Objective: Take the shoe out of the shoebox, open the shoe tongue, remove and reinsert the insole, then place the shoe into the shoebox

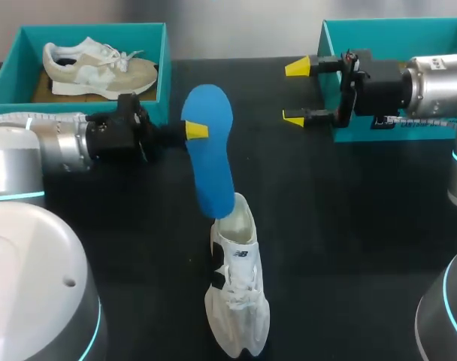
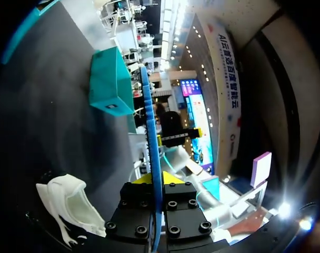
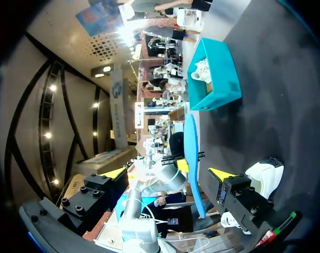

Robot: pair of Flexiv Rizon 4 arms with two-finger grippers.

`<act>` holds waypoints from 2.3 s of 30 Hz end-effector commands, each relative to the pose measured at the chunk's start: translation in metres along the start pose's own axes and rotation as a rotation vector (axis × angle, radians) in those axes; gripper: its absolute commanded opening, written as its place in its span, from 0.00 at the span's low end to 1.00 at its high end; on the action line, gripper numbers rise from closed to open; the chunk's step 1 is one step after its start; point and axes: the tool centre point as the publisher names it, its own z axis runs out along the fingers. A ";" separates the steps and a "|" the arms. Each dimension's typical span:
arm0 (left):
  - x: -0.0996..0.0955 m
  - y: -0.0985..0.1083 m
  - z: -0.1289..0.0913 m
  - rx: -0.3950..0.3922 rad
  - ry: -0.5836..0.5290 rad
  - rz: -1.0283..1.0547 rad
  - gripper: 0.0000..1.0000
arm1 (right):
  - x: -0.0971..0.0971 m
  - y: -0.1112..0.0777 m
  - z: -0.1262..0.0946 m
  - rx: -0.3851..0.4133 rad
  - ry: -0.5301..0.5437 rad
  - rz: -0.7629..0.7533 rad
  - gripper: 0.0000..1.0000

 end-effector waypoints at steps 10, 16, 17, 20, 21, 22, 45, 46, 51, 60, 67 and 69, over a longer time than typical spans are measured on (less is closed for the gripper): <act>-0.020 -0.007 0.016 0.009 -0.004 -0.058 0.00 | -0.001 -0.007 -0.001 0.017 -0.084 -0.051 1.00; -0.020 -0.007 0.016 0.009 -0.004 -0.058 0.00 | 0.015 -0.022 0.004 0.036 -0.294 -0.065 1.00; -0.020 -0.007 0.016 0.009 -0.004 -0.058 0.00 | 0.018 -0.025 0.006 0.044 -0.337 -0.075 1.00; -0.020 -0.007 0.016 0.009 -0.004 -0.058 0.00 | 0.023 -0.032 0.010 0.053 -0.417 -0.081 1.00; -0.020 -0.007 0.016 0.009 -0.004 -0.058 0.00 | 0.025 -0.034 0.011 0.053 -0.439 -0.080 1.00; -0.020 -0.007 0.016 0.009 -0.004 -0.058 0.00 | 0.027 -0.036 0.011 0.055 -0.466 -0.072 1.00; -0.020 -0.007 0.016 0.009 -0.004 -0.058 0.00 | 0.101 -0.035 0.053 0.101 -1.303 0.079 1.00; -0.020 -0.007 0.016 0.009 -0.004 -0.058 0.00 | 0.100 -0.036 0.054 0.103 -1.328 0.082 1.00; -0.020 -0.007 0.016 0.009 -0.004 -0.058 0.00 | 0.097 -0.039 0.059 0.098 -1.410 0.075 1.00; -0.020 -0.007 0.016 0.009 -0.004 -0.058 0.00 | 0.097 -0.040 0.076 0.108 -1.550 0.052 1.00; -0.020 -0.007 0.016 0.009 -0.004 -0.058 0.00 | 0.096 -0.036 0.093 0.144 -1.664 0.042 1.00; -0.020 -0.007 0.016 0.009 -0.004 -0.058 0.00 | 0.099 -0.035 0.099 0.150 -1.699 0.030 1.00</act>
